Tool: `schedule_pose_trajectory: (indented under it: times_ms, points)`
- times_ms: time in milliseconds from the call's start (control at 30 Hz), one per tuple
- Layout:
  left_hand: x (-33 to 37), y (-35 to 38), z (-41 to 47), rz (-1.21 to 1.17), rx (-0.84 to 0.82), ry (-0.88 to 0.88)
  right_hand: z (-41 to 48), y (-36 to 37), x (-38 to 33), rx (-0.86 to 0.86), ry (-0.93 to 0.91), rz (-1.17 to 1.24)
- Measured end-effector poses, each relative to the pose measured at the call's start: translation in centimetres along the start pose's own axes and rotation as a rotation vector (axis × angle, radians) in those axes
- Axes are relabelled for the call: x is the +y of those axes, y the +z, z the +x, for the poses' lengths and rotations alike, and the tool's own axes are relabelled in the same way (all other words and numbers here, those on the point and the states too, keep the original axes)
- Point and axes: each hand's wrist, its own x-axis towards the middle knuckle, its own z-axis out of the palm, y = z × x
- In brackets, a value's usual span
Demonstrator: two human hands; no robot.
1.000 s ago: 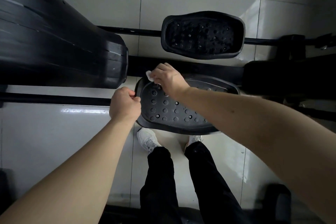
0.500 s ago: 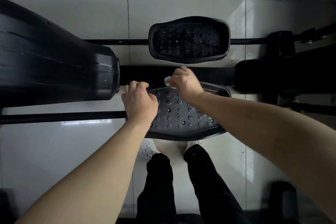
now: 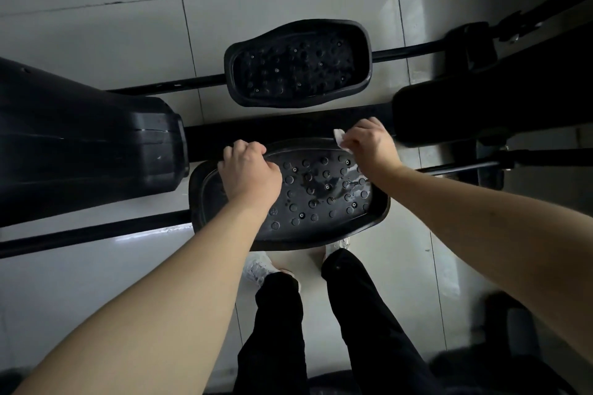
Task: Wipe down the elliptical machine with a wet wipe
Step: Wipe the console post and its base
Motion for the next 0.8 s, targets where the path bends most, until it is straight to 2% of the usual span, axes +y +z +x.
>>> schedule_pose_trajectory:
  times_ms: [100, 300, 400, 500, 667, 733, 800]
  points:
    - [0.4, 0.5, 0.0, 0.024, 0.008, 0.007, 0.0, 1.0, -0.8, -0.005, 0.055, 0.019]
    - [2.2, 1.3, 0.6, 0.057, 0.04, 0.026, 1.8, 3.9, -6.6, 0.0, -0.195, 0.171]
    - [3.2, 1.5, 1.0, 0.073, 0.049, 0.046, 2.2, 4.6, -5.8, 0.061, -0.217, 0.149]
    - [4.5, 1.9, 0.7, 0.084, 0.032, 0.101, 0.8, 4.4, -2.7, 0.159, -0.094, 0.135]
    - [7.2, 3.2, -0.2, 0.126, -0.006, 0.21, -1.9, 3.0, 2.0, 0.193, 0.165, 0.096]
    - [8.1, 3.6, -0.5, 0.144, -0.025, 0.229, -2.9, 2.1, 4.0, 0.134, 0.313, 0.051]
    - [8.6, 3.9, -0.7, 0.16, -0.044, 0.235, -4.4, 1.1, 5.6, -0.012, 0.531, 0.082]
